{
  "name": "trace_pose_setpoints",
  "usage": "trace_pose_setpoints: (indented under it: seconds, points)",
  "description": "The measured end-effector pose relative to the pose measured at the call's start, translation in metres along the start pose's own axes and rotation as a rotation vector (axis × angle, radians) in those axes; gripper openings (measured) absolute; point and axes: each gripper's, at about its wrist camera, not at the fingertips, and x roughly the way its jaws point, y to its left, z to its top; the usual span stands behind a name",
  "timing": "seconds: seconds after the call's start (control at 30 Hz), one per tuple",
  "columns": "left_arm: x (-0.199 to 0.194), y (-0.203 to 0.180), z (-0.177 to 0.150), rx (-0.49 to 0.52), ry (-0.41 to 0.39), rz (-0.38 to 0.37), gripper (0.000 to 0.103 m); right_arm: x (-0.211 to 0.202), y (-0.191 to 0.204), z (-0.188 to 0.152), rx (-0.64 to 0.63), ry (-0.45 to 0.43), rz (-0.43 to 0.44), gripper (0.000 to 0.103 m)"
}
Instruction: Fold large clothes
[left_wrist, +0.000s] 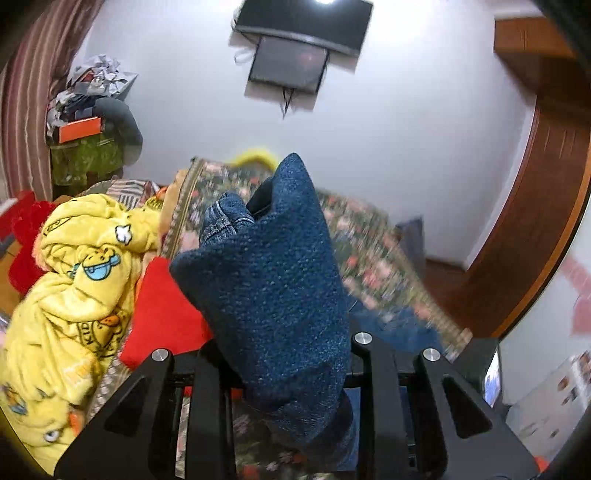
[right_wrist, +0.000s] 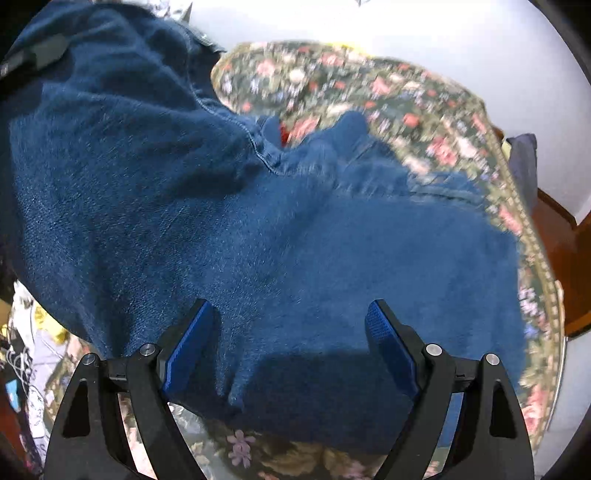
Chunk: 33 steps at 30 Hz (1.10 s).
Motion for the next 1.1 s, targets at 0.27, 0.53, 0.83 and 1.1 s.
trace_pose_setpoints:
  seconds: [0.27, 0.53, 0.83, 1.1]
  points:
    - [0.018, -0.019, -0.012, 0.069, 0.042, 0.040, 0.026, -0.016, -0.029, -0.008, 0.079, -0.003, 0.079, 0.084]
    - [0.049, -0.121, -0.010, 0.169, 0.069, -0.164, 0.023, -0.072, -0.104, -0.048, 0.250, -0.091, -0.037, 0.084]
    - [0.115, -0.227, -0.098, 0.411, 0.344, -0.285, 0.022, -0.108, -0.189, -0.112, 0.473, -0.074, -0.111, 0.084]
    - [0.094, -0.229, -0.107, 0.539, 0.358, -0.271, 0.033, -0.128, -0.205, -0.127, 0.487, -0.106, -0.145, 0.084]
